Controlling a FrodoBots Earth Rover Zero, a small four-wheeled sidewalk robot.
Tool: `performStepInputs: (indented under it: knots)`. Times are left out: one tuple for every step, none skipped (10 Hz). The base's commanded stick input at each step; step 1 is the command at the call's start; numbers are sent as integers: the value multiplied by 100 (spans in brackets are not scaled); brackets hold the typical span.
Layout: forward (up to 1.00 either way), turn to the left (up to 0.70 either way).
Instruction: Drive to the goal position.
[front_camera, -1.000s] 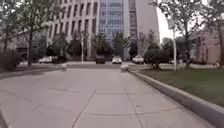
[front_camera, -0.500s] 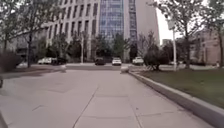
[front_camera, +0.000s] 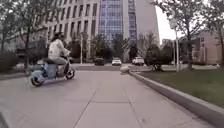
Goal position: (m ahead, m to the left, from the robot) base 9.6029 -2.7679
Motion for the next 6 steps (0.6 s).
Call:
performStepInputs:
  knots:
    - [70, 0]
    - [70, 0]
    - [70, 0]
    - [70, 0]
    - [70, 0]
    - [70, 0]
